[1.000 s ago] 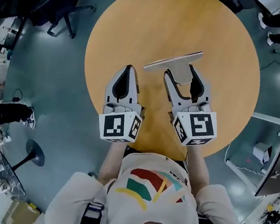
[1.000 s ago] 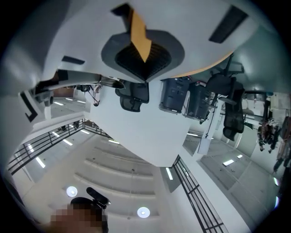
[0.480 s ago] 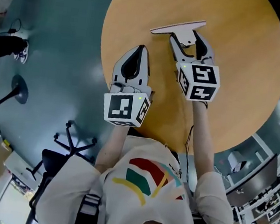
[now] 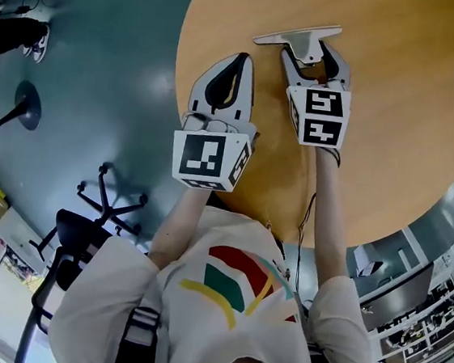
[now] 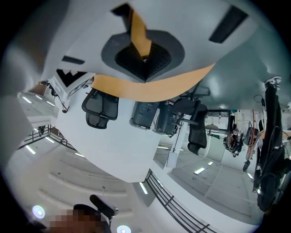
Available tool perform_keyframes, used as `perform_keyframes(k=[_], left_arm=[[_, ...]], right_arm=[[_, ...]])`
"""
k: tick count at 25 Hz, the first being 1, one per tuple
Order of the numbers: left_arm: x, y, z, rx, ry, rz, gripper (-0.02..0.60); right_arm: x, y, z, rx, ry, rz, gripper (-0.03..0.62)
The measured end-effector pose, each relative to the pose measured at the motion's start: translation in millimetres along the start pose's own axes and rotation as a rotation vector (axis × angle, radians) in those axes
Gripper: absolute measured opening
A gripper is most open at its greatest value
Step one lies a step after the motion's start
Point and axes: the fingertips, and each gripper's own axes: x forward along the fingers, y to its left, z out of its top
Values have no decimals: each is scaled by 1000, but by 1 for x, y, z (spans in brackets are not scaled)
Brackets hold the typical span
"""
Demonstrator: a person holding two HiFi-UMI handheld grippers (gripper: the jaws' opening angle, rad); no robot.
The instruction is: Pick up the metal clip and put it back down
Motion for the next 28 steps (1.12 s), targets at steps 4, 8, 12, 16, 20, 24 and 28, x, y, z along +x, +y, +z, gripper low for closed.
perform_keyframes(k=[4, 8, 12, 16, 20, 24, 28], left_arm=[[1, -13, 3, 12, 3, -33, 43], [-2, -23, 9, 30, 5, -50, 43], [-15, -28, 22, 35, -16, -60, 43], [-33, -29, 48, 29, -63, -65, 43], [-47, -65, 93, 66, -158, -160, 43], [-81, -117, 138, 80, -233, -261, 43], [-102, -177, 195, 160, -299, -448, 43]], right_arm=[[-2, -2, 0, 11, -17, 2, 272], [-7, -7, 5, 10, -34, -23, 293], [-38, -9, 26, -75, -69, -103, 293], [-116, -1, 83, -18, -268, -123, 293], [-210, -8, 129, 79, -496, -129, 291], [-304, 0, 160, 104, -678, -131, 273], [-384, -2, 177, 199, -846, -247, 32]])
